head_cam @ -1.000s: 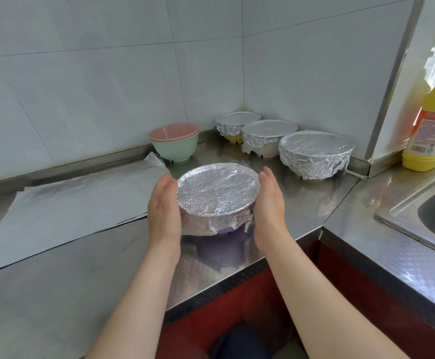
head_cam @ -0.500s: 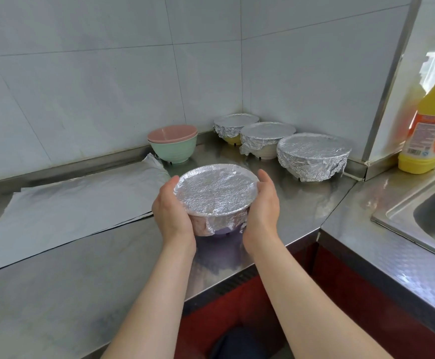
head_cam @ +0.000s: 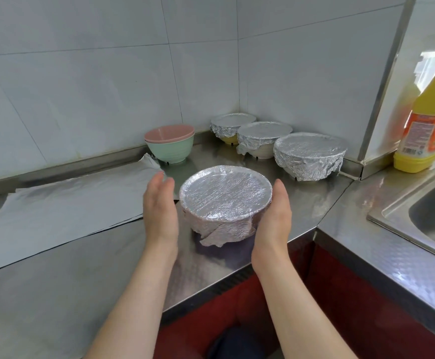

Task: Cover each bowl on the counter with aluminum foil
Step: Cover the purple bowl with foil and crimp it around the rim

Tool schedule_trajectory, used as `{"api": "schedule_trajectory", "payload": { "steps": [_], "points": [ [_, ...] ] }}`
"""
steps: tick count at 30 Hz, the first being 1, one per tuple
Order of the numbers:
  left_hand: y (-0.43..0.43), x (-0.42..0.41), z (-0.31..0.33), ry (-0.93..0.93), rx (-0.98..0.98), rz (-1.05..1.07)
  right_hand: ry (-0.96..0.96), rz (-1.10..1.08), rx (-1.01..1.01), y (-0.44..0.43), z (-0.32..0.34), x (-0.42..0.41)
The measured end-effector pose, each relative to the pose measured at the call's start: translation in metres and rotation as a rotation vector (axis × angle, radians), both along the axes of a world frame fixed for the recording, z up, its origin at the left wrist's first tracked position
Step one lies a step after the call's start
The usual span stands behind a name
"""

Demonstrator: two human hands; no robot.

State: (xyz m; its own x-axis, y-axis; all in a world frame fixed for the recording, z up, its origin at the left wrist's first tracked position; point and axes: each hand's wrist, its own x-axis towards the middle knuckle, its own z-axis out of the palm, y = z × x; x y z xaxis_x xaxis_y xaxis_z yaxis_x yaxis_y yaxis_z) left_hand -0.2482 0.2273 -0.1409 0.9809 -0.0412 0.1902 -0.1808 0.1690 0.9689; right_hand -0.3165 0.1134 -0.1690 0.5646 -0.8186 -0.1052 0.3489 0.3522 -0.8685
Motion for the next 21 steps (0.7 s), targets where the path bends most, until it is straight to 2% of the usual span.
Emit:
{"api": "schedule_trajectory", "payload": {
  "steps": [2, 4, 7, 11, 15, 21],
  "points": [
    [-0.007, 0.012, 0.004, 0.150, -0.166, -0.153, 0.013, 0.004, -0.015, 0.004, 0.007, -0.002],
    [-0.014, 0.012, 0.001, 0.190, -0.167, -0.250, 0.040, -0.015, -0.032, 0.007, 0.010, -0.002],
    [-0.022, 0.015, -0.010, 0.237, -0.146, -0.210, 0.077, -0.066, -0.060, 0.006, 0.011, 0.001],
    [-0.027, 0.020, -0.019, 0.190, -0.094, -0.120, 0.086, -0.086, -0.006, 0.002, 0.015, 0.003],
    [-0.026, 0.021, -0.017, 0.184, -0.066, -0.131, 0.070, -0.031, -0.021, -0.003, 0.018, -0.001],
    [-0.014, -0.043, -0.023, -0.068, 0.070, 0.036, 0.119, 0.112, -0.110, -0.024, 0.021, -0.008]
  ]
}}
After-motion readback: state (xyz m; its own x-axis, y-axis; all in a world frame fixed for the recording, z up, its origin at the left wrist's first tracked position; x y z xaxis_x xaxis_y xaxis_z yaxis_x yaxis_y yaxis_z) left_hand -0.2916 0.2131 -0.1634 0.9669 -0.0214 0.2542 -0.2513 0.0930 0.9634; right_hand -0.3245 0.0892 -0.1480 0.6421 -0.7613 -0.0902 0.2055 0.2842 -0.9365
